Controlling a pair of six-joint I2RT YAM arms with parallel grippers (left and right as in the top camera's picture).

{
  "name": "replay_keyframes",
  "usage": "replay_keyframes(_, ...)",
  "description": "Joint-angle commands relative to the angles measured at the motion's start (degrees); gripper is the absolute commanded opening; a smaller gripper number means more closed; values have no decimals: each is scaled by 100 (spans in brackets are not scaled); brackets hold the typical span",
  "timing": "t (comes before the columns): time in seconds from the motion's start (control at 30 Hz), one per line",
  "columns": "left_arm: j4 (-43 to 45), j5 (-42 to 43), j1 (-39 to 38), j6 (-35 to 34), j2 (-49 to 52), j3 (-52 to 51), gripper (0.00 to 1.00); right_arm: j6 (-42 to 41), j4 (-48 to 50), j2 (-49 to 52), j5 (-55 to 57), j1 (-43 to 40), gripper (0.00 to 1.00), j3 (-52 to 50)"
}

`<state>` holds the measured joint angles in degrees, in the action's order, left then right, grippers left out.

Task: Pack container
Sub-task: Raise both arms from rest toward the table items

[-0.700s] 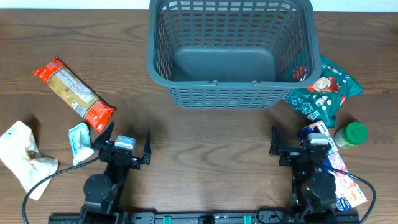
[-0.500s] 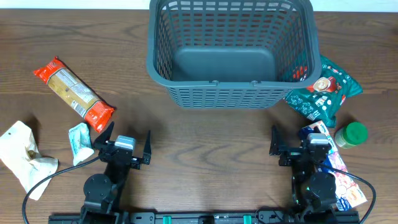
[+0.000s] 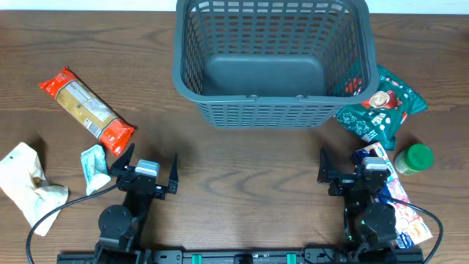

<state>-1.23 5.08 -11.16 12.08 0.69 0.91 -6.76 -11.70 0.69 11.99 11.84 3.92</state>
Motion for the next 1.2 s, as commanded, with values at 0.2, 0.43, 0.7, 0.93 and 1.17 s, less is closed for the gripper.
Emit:
replay_keyframes(0.2, -238, 28, -28, 33, -46, -68, 99, 63, -4, -35, -20, 52, 99, -22)
replay_keyframes(0.43, -238, 28, -28, 33, -46, -68, 99, 63, -4, -35, -20, 52, 99, -22)
replay_keyframes(0.7, -238, 28, -28, 33, -46, -68, 99, 63, -4, -35, -20, 52, 99, -22)
replay_keyframes(0.93, -238, 28, -28, 33, -46, -68, 99, 61, 9, -35, -24, 52, 99, -22)
replay_keyframes(1.17, -162, 26, -28, 35, -46, -68, 99, 59, 127, -35, -70, 52, 99, -22)
